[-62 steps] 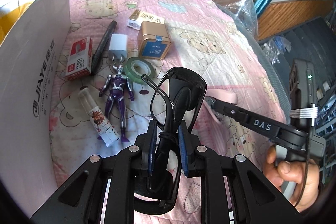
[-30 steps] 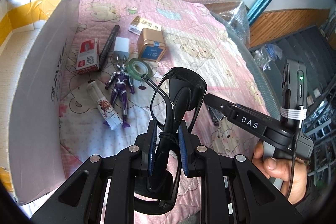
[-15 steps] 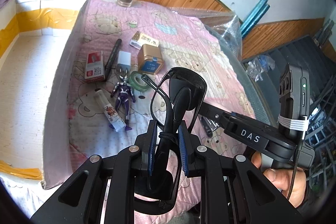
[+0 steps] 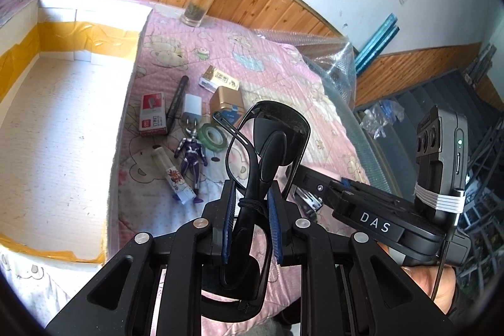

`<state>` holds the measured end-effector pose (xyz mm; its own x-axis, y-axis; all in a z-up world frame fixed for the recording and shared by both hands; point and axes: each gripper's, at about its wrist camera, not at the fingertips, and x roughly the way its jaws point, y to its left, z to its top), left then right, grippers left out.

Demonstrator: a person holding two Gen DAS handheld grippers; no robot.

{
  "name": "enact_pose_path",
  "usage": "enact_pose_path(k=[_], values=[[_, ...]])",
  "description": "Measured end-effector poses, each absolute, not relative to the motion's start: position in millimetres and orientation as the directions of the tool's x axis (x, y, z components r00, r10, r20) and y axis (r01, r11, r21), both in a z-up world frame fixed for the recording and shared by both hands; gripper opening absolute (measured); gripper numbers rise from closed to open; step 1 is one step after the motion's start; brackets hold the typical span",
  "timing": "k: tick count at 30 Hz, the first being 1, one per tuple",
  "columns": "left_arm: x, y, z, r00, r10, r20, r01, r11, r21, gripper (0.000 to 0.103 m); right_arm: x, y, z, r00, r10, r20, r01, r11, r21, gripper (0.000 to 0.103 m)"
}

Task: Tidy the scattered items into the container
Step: 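Carry the glasses and stapler in both tools over the white box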

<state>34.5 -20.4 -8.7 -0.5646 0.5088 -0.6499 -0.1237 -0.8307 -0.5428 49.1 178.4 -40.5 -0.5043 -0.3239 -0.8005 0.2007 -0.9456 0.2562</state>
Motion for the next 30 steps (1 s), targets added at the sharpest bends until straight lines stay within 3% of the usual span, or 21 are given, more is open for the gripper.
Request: enact_pose_path(k=[30], values=[[56, -81, 19, -0.660, 0.505, -0.555, -0.081, -0.783, -0.616, 0.020, 65, 108, 4, -0.508, -0.410, -0.757, 0.376, -0.897, 0.233, 0.027]])
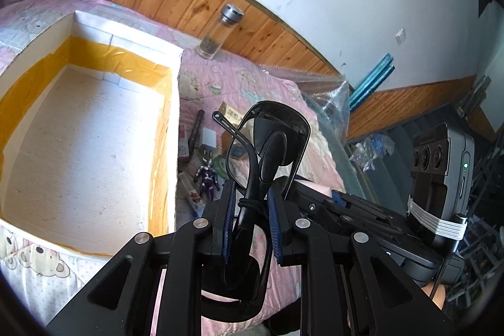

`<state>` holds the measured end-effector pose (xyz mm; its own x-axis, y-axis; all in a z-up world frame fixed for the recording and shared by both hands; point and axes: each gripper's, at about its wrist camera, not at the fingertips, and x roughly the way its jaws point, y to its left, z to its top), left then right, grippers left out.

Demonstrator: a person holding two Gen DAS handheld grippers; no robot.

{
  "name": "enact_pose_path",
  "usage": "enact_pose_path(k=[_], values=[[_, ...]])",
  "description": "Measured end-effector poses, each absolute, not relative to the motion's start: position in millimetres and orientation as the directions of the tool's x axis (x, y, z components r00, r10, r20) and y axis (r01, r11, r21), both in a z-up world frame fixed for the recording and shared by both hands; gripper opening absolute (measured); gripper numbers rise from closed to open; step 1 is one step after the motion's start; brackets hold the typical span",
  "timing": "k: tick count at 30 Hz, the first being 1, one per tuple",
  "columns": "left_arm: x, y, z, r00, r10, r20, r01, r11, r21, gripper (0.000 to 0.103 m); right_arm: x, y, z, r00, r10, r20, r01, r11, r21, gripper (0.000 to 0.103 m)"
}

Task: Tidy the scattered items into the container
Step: 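Carry the glasses and stapler in both tools over the white box, then lower the glasses and stapler in both tools into the white box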

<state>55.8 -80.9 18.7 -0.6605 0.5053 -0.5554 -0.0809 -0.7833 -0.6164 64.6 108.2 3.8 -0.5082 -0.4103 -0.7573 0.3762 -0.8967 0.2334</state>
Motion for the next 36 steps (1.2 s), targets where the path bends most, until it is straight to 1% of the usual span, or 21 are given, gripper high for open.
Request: enact_pose_path(k=[23, 36], values=[[64, -134, 33, -0.732, 0.430, -0.528, 0.000, -0.776, -0.631, 0.020, 57, 51, 24, -0.482, -0.481, -0.732, 0.504, -0.836, 0.218, 0.027], [53, -165, 33, -0.744, 0.374, -0.554, 0.067, -0.783, -0.618, 0.020, 45, 22, 30, -0.460, -0.507, -0.729, 0.571, -0.797, 0.194, 0.027]])
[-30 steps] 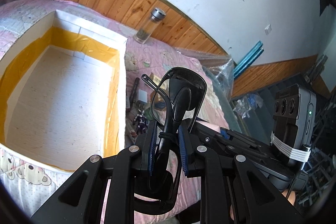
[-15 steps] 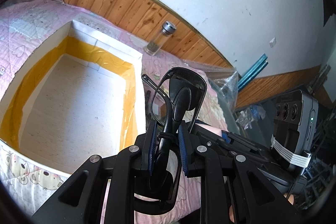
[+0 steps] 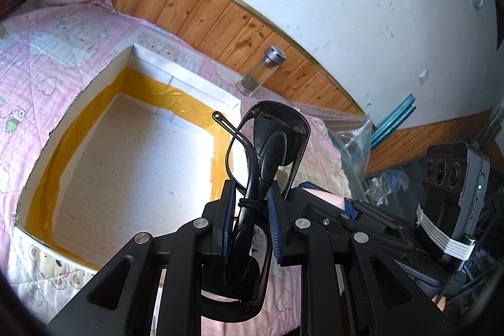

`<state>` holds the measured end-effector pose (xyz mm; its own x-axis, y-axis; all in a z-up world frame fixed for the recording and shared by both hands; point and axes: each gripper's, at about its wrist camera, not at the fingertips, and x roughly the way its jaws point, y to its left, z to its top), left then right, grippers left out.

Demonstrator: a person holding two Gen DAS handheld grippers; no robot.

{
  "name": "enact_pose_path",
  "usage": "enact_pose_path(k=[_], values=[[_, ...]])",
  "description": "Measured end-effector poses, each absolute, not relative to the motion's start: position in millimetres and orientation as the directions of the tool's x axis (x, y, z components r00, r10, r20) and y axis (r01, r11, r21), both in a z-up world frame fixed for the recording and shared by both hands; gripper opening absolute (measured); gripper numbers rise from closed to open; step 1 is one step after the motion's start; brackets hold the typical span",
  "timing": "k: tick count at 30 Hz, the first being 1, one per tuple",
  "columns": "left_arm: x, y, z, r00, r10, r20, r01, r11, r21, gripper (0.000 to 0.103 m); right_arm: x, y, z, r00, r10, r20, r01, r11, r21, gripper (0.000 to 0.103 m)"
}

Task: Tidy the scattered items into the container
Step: 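Lower the glasses and stapler in both tools into the white box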

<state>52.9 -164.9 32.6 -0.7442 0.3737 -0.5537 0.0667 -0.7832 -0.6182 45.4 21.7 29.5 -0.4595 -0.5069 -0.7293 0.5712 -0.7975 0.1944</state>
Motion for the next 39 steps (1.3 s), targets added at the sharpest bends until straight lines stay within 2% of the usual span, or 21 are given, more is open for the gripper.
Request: enact_pose_path(k=[16, 39], values=[[24, -196, 16, -0.715, 0.315, -0.624, 0.179, -0.781, -0.598, 0.020, 15, -3, 20, -0.416, -0.515, -0.750, 0.609, -0.770, 0.191, 0.027], [-18, -214, -3, -0.643, 0.275, -0.714, 0.248, -0.807, -0.535, 0.020, -35, -26, -4, -0.332, -0.516, -0.790, 0.639, -0.739, 0.214, 0.027]])
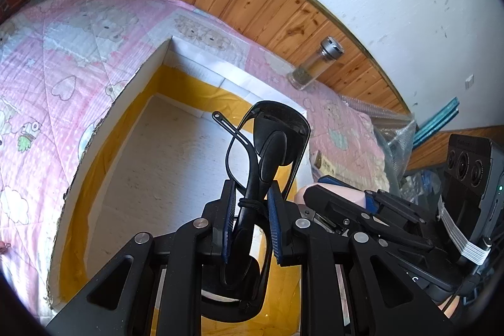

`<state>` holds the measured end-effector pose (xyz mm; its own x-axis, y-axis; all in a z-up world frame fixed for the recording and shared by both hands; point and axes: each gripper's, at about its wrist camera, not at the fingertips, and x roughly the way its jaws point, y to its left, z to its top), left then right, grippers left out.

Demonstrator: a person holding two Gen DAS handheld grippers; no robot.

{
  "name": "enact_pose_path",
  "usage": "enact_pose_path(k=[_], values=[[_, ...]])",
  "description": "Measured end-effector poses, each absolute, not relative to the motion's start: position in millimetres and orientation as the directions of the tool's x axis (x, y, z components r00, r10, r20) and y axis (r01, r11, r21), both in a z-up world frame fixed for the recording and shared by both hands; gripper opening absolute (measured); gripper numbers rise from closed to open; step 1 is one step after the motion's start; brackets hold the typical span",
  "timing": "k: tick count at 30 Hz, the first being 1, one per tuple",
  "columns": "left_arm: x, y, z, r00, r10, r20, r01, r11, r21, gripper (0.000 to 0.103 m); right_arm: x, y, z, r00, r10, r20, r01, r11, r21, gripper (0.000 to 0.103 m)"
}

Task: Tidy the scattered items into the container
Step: 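Lower the glasses and stapler in both tools into the white box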

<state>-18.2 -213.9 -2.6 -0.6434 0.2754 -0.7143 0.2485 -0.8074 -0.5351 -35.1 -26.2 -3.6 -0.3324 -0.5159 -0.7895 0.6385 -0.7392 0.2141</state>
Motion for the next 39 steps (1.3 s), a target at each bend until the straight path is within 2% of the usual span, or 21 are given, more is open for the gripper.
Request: enact_pose_path(k=[39], values=[[-93, -235, -58, -0.438, 0.268, -0.858, 0.456, -0.756, -0.470, 0.020, -116, -64, -54, -0.222, -0.411, -0.884, 0.648, -0.740, 0.181, 0.027]])
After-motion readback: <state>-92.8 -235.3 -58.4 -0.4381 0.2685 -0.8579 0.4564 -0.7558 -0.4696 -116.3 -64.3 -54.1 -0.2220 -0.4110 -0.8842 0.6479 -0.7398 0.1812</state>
